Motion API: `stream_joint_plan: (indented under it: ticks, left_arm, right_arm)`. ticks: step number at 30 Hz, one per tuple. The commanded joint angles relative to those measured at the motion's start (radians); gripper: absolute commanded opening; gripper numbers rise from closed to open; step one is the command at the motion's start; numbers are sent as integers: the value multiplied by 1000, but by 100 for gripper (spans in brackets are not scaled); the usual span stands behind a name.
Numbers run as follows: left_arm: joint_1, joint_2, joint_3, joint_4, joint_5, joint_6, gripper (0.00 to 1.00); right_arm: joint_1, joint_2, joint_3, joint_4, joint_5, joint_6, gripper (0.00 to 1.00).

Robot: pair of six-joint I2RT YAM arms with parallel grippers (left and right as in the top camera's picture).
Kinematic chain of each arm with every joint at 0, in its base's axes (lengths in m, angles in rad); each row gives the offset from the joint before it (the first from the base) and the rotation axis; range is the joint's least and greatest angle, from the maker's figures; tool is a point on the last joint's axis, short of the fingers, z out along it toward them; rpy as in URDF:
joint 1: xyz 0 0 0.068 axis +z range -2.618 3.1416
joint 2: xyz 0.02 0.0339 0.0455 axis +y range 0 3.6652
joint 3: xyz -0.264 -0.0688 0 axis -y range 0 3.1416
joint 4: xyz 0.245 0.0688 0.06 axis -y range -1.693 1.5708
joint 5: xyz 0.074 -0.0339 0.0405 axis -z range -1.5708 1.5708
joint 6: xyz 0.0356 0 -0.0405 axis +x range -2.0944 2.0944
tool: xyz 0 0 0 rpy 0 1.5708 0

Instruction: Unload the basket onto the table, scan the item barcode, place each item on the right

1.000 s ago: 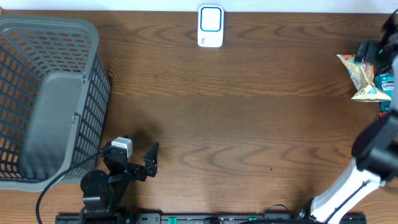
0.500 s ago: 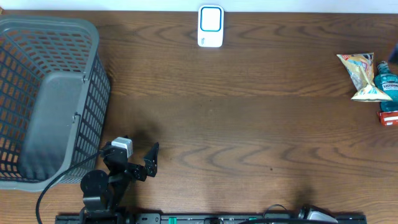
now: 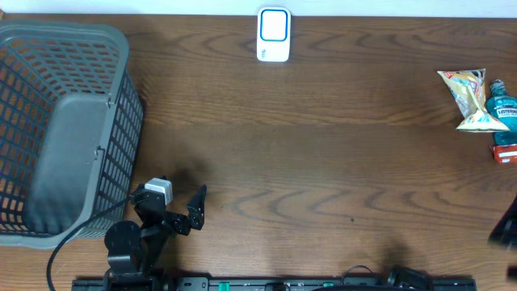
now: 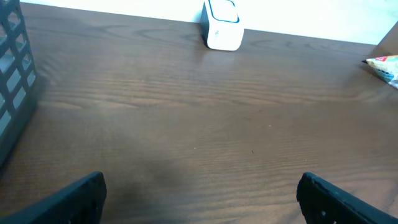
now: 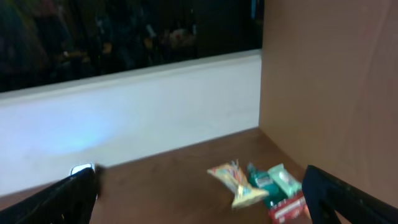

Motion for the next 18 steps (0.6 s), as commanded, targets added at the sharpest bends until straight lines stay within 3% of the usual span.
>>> stream_joint_plan:
  ticks: [1, 11, 18]
  left_arm:
    - [2, -2, -14, -17, -1, 16, 98]
    - [2, -2, -14, -17, -1, 16, 98]
    - [2, -2, -14, -17, -1, 16, 98]
  right_arm:
    - [23, -63, -4, -56, 15, 9, 99]
    - [259, -226, -53, -114, 26, 9, 99]
    - [341, -380, -241, -73, 87, 9, 99]
